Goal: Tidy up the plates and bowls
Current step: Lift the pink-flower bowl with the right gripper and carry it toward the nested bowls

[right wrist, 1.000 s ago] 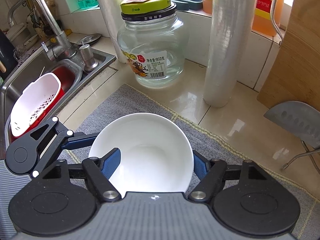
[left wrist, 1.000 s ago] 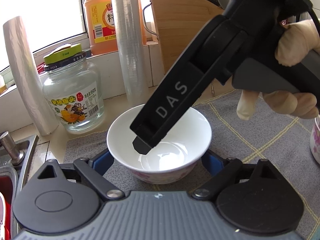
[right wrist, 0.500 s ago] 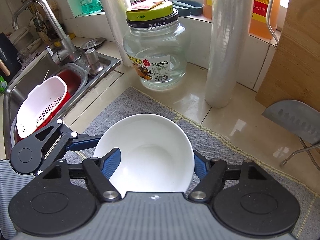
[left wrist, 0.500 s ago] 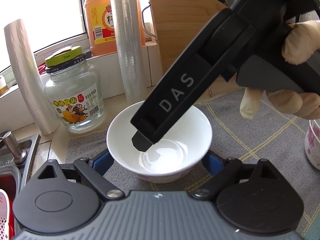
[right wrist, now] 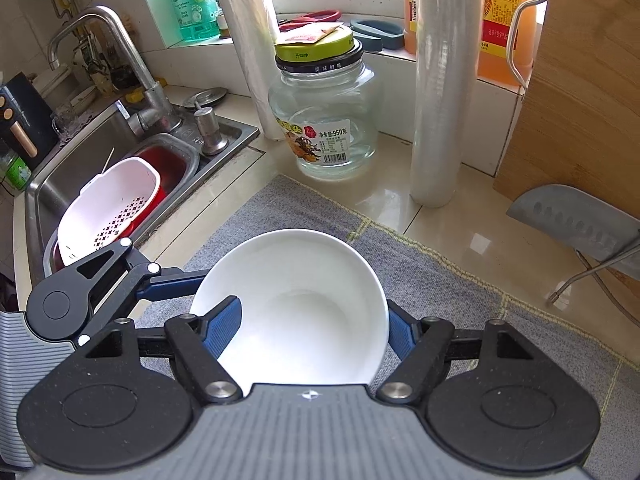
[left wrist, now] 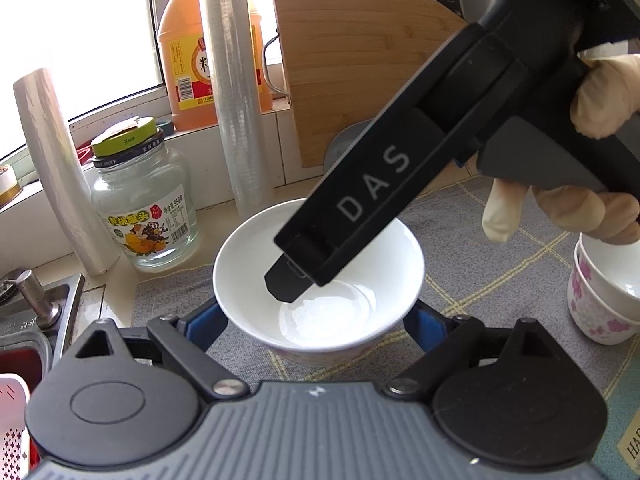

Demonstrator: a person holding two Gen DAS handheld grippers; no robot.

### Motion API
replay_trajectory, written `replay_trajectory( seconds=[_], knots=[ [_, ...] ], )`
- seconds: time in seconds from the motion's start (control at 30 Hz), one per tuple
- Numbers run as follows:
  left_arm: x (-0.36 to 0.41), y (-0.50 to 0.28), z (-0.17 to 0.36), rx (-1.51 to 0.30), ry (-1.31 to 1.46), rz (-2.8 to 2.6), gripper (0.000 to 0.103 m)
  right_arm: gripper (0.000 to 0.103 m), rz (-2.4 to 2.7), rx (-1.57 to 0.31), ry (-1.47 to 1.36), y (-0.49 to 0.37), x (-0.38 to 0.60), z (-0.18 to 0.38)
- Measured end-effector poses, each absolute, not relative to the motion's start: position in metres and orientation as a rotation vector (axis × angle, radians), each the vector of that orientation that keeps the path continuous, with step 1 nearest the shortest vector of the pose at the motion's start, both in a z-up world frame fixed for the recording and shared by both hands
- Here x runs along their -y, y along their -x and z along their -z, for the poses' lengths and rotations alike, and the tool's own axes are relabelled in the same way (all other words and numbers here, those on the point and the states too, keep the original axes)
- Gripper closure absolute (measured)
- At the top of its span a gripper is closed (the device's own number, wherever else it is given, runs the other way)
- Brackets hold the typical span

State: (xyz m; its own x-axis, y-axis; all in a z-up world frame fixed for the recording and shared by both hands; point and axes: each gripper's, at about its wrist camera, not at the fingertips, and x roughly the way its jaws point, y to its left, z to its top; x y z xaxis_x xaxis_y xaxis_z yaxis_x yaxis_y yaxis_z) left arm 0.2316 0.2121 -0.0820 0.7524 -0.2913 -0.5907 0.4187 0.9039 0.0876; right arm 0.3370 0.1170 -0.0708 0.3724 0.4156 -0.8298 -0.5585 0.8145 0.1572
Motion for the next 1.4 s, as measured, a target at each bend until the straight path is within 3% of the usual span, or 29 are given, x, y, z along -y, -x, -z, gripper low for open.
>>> replay_trajectory(
  seconds=[1.4],
  knots=[
    [-0.112,-0.149,0.043,-0.581,-0.277,0.611,0.009,0.021,-0.461,-0.963,0.091,-0.214,-0.003,0.033]
  ],
)
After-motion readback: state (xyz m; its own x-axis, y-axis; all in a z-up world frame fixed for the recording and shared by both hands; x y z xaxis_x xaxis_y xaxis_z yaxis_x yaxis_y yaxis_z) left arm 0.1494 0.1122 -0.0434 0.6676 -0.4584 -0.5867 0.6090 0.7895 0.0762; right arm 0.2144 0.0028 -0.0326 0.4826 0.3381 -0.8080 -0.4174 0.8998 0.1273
